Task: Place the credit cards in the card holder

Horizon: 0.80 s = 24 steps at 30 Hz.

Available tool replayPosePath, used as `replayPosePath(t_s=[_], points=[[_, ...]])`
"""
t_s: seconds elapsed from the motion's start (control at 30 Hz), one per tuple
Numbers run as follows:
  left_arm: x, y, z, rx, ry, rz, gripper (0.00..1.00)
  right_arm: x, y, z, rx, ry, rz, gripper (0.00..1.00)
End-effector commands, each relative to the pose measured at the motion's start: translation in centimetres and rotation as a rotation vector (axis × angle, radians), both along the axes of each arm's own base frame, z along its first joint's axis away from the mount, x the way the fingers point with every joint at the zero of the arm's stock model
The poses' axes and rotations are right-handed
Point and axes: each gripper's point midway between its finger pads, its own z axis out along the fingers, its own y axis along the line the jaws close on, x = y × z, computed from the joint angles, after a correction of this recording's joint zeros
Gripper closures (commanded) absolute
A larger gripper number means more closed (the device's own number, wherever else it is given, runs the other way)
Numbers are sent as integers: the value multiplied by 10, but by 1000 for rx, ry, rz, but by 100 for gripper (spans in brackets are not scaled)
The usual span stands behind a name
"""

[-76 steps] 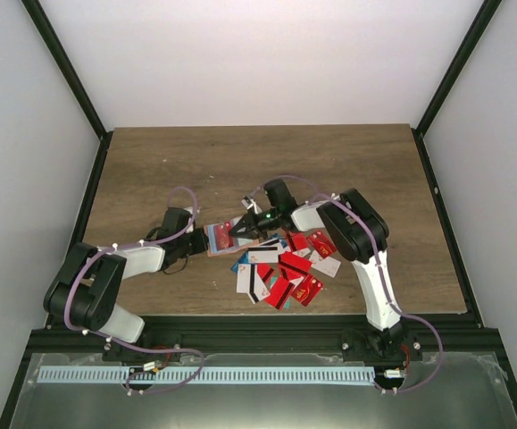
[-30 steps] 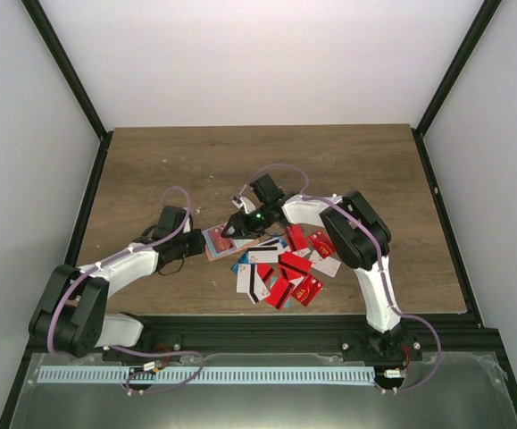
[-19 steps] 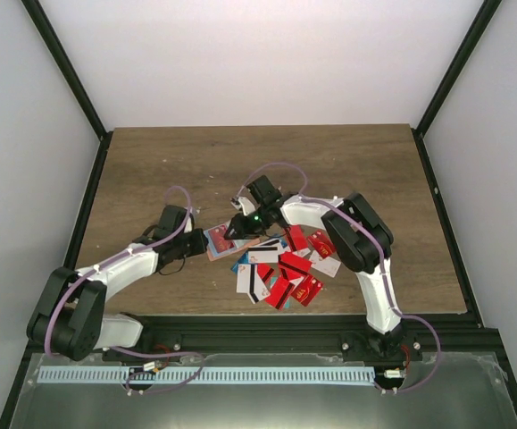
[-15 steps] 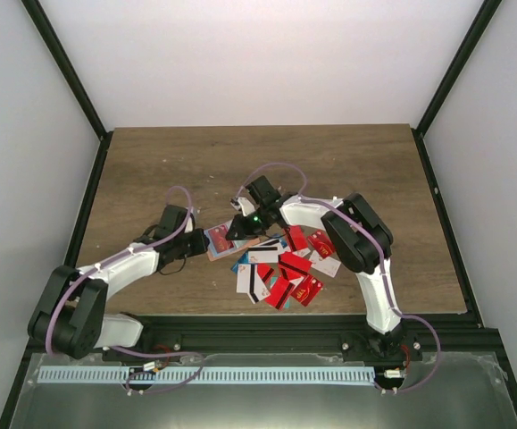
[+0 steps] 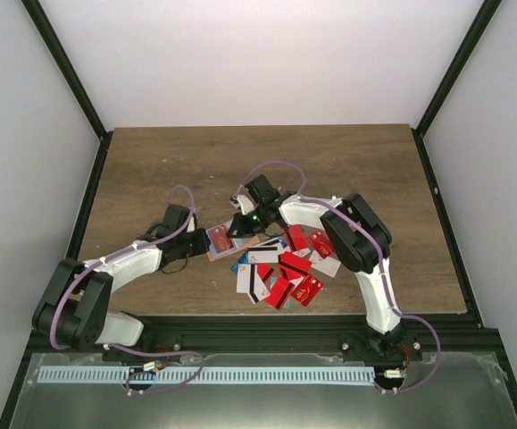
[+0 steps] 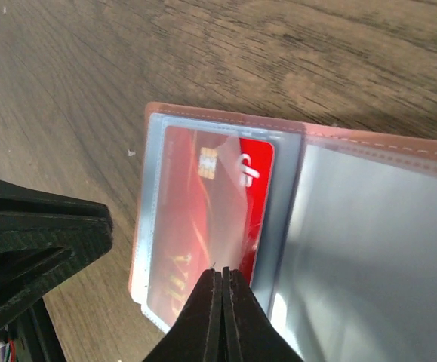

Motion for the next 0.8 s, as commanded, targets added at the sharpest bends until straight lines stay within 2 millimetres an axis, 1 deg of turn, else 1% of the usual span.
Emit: replayPosePath(t_s=[0.0, 0.3, 0.37, 0.47, 0.63, 0.77], points=[[7, -5, 6, -10, -22, -6, 91, 7, 7, -8, -10, -28, 8, 99], [7, -5, 6, -8, -21, -7, 91, 3, 4, -31, -40, 1, 12, 99], [7, -4, 5, -4, -19, -5, 91, 2, 3, -34, -40, 5, 14, 99], [8, 0, 6, 15, -22, 16, 92, 1, 3, -37, -41, 13, 17, 99], [7, 15, 12, 66, -37, 75, 92, -1, 2, -43, -45, 23, 19, 99], [5, 18, 6, 86, -18, 76, 92, -3, 2, -46, -45, 36, 20, 99]])
